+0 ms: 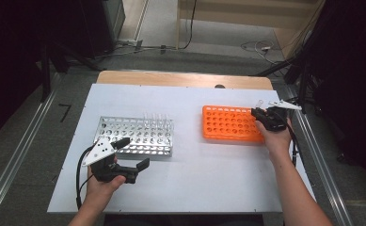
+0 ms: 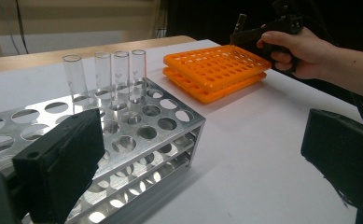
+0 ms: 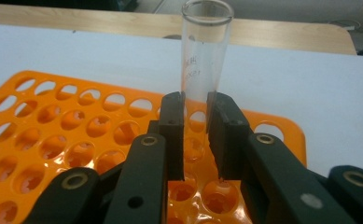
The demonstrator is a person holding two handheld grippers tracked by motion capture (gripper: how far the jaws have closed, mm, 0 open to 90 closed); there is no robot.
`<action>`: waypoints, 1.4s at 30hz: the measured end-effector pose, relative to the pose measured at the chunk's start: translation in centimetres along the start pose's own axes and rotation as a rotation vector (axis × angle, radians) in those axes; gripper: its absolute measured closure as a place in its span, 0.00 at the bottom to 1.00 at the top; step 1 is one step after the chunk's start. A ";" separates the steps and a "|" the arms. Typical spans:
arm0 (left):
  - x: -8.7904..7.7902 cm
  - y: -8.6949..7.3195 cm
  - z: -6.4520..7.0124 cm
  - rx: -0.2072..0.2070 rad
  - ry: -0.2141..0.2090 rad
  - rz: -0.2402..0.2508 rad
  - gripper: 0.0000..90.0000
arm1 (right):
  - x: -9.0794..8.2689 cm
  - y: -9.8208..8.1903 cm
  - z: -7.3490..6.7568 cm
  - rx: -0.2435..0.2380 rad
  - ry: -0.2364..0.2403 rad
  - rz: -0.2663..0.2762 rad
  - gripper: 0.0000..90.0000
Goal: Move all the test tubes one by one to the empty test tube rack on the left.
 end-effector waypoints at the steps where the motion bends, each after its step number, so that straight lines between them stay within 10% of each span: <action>1: 0.0 0.0 0.0 0.001 -0.001 0.000 0.00 | -0.2 0.1 0.1 0.004 0.004 0.006 0.82; 18: 0.0 0.1 0.1 0.015 0.008 -0.006 0.00 | -4.8 0.9 -0.7 -0.017 0.087 0.096 0.82; 42: 0.7 0.4 1.0 0.056 -0.014 -0.019 0.00 | -12.1 -2.5 -7.7 -0.114 0.321 0.153 0.82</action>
Point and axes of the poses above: each handheld gripper's, and its own axes: x roughly forward along the jaws, y roughly out of its top, z roughly to its right, the point moved 3 cm from there along x, roughly forward along the jaws, and after that the axes turned 14 degrees about -y, right-handed, at the moved point
